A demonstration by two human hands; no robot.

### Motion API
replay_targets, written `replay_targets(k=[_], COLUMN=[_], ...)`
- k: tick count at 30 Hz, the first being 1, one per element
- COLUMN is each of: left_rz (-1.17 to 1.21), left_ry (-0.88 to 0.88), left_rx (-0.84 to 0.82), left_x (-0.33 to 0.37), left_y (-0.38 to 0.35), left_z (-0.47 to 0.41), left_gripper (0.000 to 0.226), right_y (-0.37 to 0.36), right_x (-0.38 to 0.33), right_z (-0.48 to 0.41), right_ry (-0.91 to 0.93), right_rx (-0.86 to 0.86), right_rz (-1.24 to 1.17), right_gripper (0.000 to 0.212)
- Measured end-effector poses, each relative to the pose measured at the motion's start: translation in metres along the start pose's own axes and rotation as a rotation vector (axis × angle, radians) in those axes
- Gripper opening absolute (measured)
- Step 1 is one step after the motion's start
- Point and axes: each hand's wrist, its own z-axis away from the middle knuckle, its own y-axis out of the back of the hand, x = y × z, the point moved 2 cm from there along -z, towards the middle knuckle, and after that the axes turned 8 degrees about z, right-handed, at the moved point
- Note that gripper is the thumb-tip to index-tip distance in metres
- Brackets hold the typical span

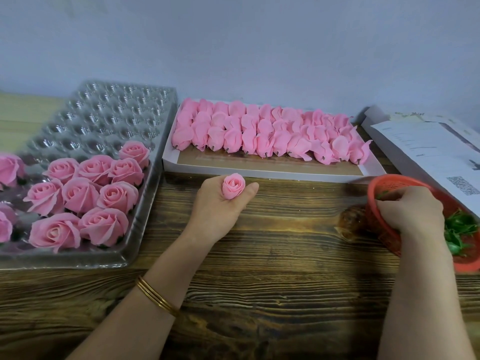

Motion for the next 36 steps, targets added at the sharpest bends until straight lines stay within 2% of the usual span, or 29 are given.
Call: replay_targets(k=[13, 19, 27, 31, 36], left_rz=[-0.014, -0.014, -0.006, 0.006, -0.007], left_ry=[0.005, -0.001, -0.006, -0.014, -0.012], left_rx=[0.003, 0.011, 0.017, 0.012, 0.018], left_x=[-0.0017, -0.0025, -0.0020, -0.0006, 0.0000], left_y=[0.0010, 0.0008, 0.0010, 0.0012, 0.0015], left_z=[-0.0008, -0.0019, -0.0017, -0.0005, -0.0010], left_gripper=[0.025, 0.030, 0.031, 0.033, 0.029], right_y=[0.0022, 0.0033, 0.0080, 0.0079, 0.0087], right_x=[0.0005, 0.0024, 0.0044, 0.0080, 0.0044], right_z=[0.0021, 0.0046, 0.0074, 0.0041, 0.0066], right_ry=[0.022, 0.029, 0.004, -0.032, 0.119], right_rx=[0.090, 0.125, 0.219, 0.257, 0.374], right_rz=[-0.110, -0.220, -0.366, -0.409, -0.518], right_gripper=[0.016, 0.023, 0.007, 0.024, 0.018])
